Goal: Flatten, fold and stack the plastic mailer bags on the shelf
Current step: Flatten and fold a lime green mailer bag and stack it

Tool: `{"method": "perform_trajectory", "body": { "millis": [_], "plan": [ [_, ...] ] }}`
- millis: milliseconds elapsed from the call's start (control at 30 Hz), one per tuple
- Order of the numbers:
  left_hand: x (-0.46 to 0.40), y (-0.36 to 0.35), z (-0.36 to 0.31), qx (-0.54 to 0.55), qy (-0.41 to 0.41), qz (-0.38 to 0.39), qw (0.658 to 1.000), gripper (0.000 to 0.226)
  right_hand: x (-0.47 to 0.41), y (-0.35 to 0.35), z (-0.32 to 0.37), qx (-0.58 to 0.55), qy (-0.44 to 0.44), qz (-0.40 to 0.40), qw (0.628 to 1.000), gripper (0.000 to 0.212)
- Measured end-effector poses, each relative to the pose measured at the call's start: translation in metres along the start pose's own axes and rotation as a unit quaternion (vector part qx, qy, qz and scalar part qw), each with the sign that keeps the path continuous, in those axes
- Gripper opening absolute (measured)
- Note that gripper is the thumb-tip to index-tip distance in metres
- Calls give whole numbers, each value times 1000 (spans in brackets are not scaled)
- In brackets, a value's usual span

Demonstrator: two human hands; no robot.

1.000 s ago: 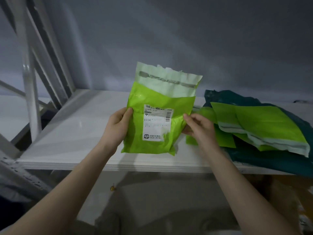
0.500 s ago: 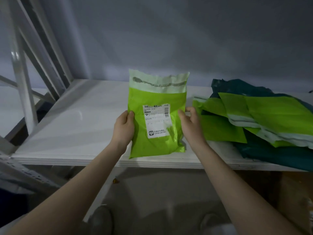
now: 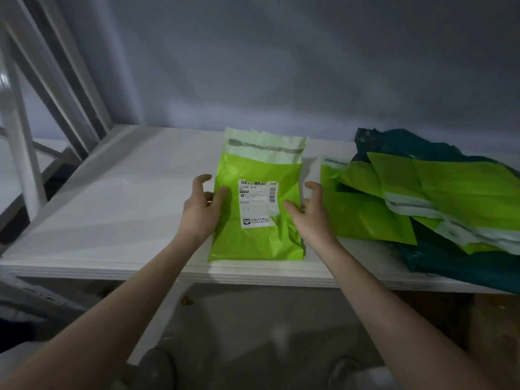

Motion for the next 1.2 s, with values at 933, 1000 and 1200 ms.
{"method": "perform_trajectory", "body": {
  "millis": [933,1000,1200],
  "plan": [
    [43,-44,-9,-401,-205,117,885,60,36,-51,5,399,158,181,885,50],
    [40,-40,-12,-396,-200,107,890,60,35,-45,10,383,161,162,895,43],
    [-1,-42,-27,-255,-202,116,938,56,14,-33,34,350,197,132,906,41]
  ]
}}
Point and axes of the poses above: each hand's wrist, its own x-axis away from the middle knuckle, its own y-axis out of the back of the hand, z = x × y, the point moved 9 cm from there along -x, towards the middle knuckle, and after that the axes turned 6 degrees about z, right-handed, at the moved point
